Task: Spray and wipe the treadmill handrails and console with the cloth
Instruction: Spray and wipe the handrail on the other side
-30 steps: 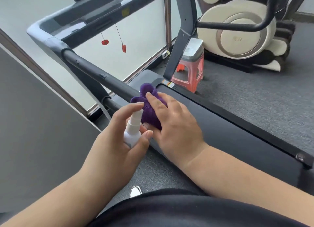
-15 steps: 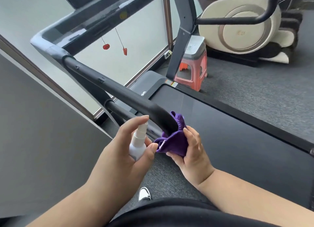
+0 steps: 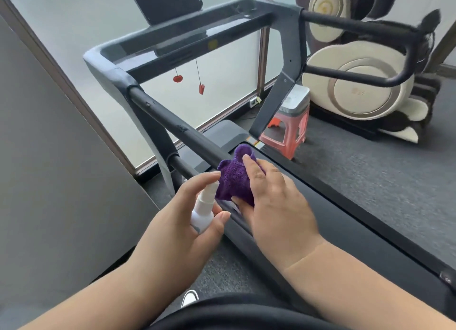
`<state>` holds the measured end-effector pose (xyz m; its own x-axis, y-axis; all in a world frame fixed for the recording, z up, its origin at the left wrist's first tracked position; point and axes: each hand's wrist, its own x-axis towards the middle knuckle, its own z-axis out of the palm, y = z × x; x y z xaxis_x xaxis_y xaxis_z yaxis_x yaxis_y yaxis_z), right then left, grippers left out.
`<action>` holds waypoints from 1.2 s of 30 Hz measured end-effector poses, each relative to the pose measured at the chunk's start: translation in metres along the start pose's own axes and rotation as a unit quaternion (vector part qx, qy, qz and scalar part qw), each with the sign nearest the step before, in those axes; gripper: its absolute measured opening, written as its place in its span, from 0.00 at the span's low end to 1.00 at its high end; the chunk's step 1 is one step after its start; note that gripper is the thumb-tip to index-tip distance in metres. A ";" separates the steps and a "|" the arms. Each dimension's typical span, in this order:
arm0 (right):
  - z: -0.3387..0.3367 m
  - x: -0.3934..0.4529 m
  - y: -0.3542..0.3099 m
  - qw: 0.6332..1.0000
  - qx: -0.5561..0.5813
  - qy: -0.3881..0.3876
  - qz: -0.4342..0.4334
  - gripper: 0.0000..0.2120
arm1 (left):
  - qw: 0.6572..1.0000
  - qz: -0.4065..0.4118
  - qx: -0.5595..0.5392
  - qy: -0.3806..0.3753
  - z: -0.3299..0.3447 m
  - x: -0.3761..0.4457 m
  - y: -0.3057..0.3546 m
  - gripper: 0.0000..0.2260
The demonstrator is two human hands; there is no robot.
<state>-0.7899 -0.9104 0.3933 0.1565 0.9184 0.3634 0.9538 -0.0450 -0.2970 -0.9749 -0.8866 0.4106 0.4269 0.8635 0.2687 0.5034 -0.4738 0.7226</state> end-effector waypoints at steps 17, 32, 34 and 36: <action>0.059 0.149 -0.100 0.966 -0.205 -0.158 -0.006 0.32 | 0.996 -0.001 -0.092 -0.001 -0.076 0.073 -0.110 0.24; 0.137 0.279 -0.188 0.952 -0.266 -0.155 0.001 0.33 | 0.992 -0.007 -0.118 -0.047 -0.141 0.111 -0.203 0.23; 0.138 0.281 -0.187 0.954 -0.260 -0.148 -0.007 0.33 | 0.991 -0.006 -0.125 -0.050 -0.143 0.112 -0.207 0.23; 0.133 0.272 -0.180 0.956 -0.260 -0.134 -0.008 0.34 | 0.990 -0.001 -0.131 -0.055 -0.145 0.113 -0.210 0.23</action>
<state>-0.9533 -0.6006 0.4280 0.1363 0.9853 0.1033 0.9649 -0.1556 0.2114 -1.1414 -0.6650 0.3818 0.5127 0.8335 0.2057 0.2986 -0.3978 0.8675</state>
